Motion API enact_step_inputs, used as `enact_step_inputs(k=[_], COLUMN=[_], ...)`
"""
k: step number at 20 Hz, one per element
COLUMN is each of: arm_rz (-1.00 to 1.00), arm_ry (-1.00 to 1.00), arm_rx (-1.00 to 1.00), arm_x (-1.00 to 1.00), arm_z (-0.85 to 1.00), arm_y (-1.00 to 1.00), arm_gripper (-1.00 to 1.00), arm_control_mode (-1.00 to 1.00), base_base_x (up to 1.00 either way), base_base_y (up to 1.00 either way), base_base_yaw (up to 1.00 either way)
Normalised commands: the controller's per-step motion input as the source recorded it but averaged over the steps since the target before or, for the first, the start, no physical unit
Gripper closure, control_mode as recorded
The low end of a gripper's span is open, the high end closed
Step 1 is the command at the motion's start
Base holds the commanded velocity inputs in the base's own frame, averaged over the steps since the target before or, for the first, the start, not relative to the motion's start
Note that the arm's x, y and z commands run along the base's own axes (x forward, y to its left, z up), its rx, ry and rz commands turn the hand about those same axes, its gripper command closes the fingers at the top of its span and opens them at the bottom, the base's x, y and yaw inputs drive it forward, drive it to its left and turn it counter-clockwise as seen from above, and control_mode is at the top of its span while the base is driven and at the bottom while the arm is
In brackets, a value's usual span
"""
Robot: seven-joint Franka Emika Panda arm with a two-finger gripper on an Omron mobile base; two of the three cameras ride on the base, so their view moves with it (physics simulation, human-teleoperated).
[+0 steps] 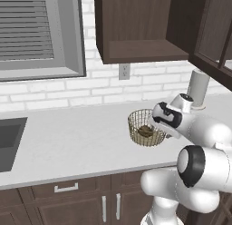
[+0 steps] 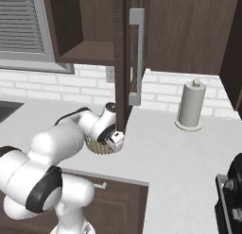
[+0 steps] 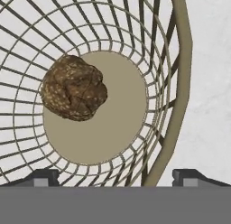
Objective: Open the cabinet, pick up the bread from the cabinet and place it in the basket. Then move the basket to the dining counter.
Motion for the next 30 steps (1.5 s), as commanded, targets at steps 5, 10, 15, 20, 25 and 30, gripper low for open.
enact_step_inputs(k=[5, 10, 15, 20, 25, 30], arm_rz=[0.00, 0.00, 0.00, 0.01, 0.05, 0.01], arm_ry=[0.09, 0.02, -0.12, -0.37, -0.25, -0.10], arm_rx=[0.00, 0.00, 0.00, 0.00, -0.09, -0.22], arm_x=[0.09, 0.00, -0.34, -0.64, -0.79, -0.79], arm_z=[-0.54, -0.38, 0.03, 0.69, 1.00, 0.85], arm_y=[0.26, 0.38, 0.02, 0.11, 0.22, 0.28], arm_gripper=[1.00, 1.00, 1.00, 1.00, 1.00, 1.00], arm_control_mode=[-1.00, -1.00, -1.00, -1.00, -1.00, -1.00], base_base_x=[0.00, 0.00, 0.00, 0.00, 0.00, 0.00], base_base_y=[0.00, 0.00, 0.00, 0.00, 0.00, 0.00], base_base_yaw=[0.00, 0.00, 0.00, 0.00, 0.00, 0.00])
